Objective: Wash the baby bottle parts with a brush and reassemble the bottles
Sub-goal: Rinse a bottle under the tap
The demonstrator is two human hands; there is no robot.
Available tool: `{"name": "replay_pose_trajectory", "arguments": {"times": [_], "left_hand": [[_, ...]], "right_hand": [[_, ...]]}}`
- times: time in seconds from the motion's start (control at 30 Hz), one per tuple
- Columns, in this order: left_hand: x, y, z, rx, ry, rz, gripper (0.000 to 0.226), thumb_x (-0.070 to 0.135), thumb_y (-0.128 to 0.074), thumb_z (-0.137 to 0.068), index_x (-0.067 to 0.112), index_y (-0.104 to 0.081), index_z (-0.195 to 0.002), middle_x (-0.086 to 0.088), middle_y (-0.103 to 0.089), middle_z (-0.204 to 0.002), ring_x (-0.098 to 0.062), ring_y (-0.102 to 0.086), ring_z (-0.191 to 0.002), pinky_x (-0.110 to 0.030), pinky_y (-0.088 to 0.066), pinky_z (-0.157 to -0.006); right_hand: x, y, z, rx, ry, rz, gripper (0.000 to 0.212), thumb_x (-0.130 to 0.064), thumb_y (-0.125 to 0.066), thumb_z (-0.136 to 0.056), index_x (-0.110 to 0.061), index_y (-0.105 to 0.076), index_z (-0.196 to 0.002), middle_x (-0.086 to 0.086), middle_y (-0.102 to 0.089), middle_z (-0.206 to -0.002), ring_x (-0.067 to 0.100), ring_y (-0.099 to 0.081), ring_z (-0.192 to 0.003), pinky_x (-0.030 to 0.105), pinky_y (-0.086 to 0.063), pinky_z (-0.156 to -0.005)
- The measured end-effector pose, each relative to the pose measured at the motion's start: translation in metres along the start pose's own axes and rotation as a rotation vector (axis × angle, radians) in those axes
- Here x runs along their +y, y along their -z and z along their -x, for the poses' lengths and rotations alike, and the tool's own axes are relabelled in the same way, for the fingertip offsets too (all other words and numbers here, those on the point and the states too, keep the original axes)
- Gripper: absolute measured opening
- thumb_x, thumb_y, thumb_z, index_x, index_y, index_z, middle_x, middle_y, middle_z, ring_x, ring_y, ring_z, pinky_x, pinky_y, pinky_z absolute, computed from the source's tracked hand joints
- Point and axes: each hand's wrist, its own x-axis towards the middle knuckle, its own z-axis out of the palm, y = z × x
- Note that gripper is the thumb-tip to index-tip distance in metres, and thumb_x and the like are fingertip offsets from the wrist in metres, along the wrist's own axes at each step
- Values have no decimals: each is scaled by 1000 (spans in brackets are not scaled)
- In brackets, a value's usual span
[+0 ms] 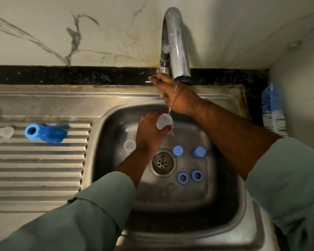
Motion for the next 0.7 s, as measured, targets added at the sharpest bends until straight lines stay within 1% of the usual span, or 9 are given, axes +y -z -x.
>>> {"name": "replay_pose_trajectory", "arguments": {"times": [0.07, 0.17, 0.27, 0.4, 0.47, 0.53, 0.6, 0.63, 0.7], "left_hand": [[4, -1, -3, 12, 105, 116, 49, 29, -83, -75, 18, -66, -120, 2, -67, -114, -12, -62, -102, -17, -47, -84], [8, 0, -7, -38, 175, 307, 50, 21, -81, -78, 13, -65, -125, 4, -69, -111, -1, -65, -94, -15, -52, -83], [9, 0, -7, -28, 229, 419, 40, 20, -79, -81, 13, -69, -119, 1, -73, -107, -6, -68, -92, -32, -57, -86], [6, 0, -5, -8, 295, 468, 39, 22, -84, -75, 15, -70, -110, -2, -72, -101, -17, -69, -92, -42, -59, -82], [5, 1, -3, -26, 293, 485, 42, 18, -87, -71, 14, -69, -109, -2, -72, -100, -17, -69, -92, -39, -60, -80], [3, 2, -1, -47, 268, 467, 45, 14, -88, -69, 13, -68, -109, 1, -72, -101, -11, -68, -91, -26, -58, -77], [4, 4, 2, -73, 258, 447, 45, 8, -86, -69, 15, -66, -108, 6, -69, -99, -3, -65, -89, -13, -52, -71], [5, 5, 3, -86, 262, 450, 44, 5, -85, -70, 17, -65, -107, 7, -67, -98, -2, -63, -89, -12, -52, -71], [4, 4, 4, -109, 260, 464, 46, -1, -83, -69, 24, -62, -102, 7, -66, -99, -6, -63, -94, -20, -55, -78]], "right_hand": [[-2, 2, -1, 12, -2, 14, 52, -15, -48, -92, -18, -37, -143, 15, -50, -133, 30, -53, -117, 43, -46, -99], [-2, 3, 1, -2, -1, -56, 50, -9, -42, -94, -12, -39, -144, 20, -43, -140, 35, -44, -127, 47, -38, -105], [-5, 4, 3, 7, 8, 0, 50, -13, -43, -94, -15, -38, -143, 19, -47, -136, 34, -50, -120, 46, -42, -101], [-9, 6, 3, 29, 20, 11, 51, -41, -30, -95, -18, -44, -138, 12, -56, -125, 26, -57, -109, 40, -47, -96], [-8, 6, 4, 28, 35, 81, 48, -29, -40, -96, -18, -39, -143, 14, -51, -133, 29, -55, -115, 40, -46, -99], [-5, 6, 4, 28, 32, 71, 52, -19, -47, -94, -18, -35, -145, 15, -50, -134, 30, -55, -114, 42, -47, -98], [-6, 5, 2, 30, 19, 44, 48, -18, -46, -95, -16, -38, -143, 17, -52, -130, 31, -57, -111, 42, -48, -96], [-5, 3, 1, 47, 28, 31, 47, -17, -45, -96, -15, -39, -142, 17, -51, -132, 31, -56, -113, 42, -47, -98], [-4, 2, 0, 62, 43, 56, 50, -14, -45, -96, -15, -36, -145, 16, -45, -139, 29, -52, -120, 40, -45, -102]]}}
